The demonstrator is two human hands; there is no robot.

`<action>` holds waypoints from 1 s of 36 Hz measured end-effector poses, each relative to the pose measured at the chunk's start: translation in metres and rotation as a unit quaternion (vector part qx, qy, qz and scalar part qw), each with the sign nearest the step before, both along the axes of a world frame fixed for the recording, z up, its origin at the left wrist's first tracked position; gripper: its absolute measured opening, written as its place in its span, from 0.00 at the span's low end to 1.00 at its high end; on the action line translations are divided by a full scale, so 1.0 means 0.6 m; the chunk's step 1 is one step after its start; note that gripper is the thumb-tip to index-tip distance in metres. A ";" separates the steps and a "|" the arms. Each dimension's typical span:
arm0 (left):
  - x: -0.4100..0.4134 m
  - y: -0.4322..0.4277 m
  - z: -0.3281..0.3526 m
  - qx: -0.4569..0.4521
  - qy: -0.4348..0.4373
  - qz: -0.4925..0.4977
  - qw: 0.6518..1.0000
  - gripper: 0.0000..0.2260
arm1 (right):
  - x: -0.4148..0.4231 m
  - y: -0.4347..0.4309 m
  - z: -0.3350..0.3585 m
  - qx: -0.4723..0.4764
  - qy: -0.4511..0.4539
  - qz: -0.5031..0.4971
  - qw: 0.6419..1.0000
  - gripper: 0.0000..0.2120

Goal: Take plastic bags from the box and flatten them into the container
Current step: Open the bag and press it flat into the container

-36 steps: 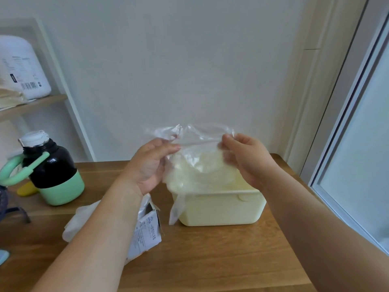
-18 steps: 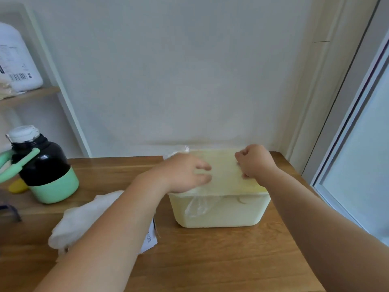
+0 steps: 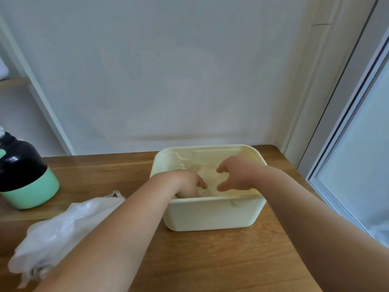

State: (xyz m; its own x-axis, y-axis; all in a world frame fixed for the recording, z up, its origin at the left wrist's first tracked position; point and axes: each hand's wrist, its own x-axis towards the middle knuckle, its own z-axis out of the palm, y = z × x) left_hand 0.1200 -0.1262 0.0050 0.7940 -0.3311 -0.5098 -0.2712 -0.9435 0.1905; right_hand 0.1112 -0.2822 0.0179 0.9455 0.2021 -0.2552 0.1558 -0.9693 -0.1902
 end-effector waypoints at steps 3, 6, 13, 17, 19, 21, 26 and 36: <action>-0.001 0.008 0.004 -0.040 -0.032 0.008 0.999 0.24 | 0.004 -0.003 -0.009 -0.047 0.063 0.001 0.997 0.28; -0.006 0.028 0.020 -0.150 -0.114 0.051 0.981 0.14 | 0.008 -0.007 -0.008 -0.026 0.030 -0.012 0.999 0.25; -0.046 0.091 0.056 -0.334 -0.250 0.130 0.900 0.04 | -0.015 0.014 0.023 0.149 -0.157 -0.061 0.974 0.16; -0.088 0.139 0.066 -0.343 -0.283 0.160 0.881 0.04 | -0.053 0.075 0.035 0.268 -0.216 -0.022 0.939 0.13; -0.109 0.165 0.070 -0.331 -0.296 0.177 0.878 0.05 | -0.070 0.110 0.035 0.316 -0.220 -0.001 0.923 0.12; -0.130 0.193 0.070 -0.311 -0.309 0.190 0.879 0.05 | -0.085 0.143 0.032 0.353 -0.206 0.018 0.912 0.11; -0.182 0.258 0.063 -0.201 -0.272 0.215 0.916 0.11 | -0.119 0.230 0.012 0.402 -0.129 0.059 0.905 0.12; -0.218 0.302 0.037 -0.120 -0.257 0.225 0.932 0.09 | -0.133 0.289 -0.027 0.328 -0.056 0.091 0.939 0.16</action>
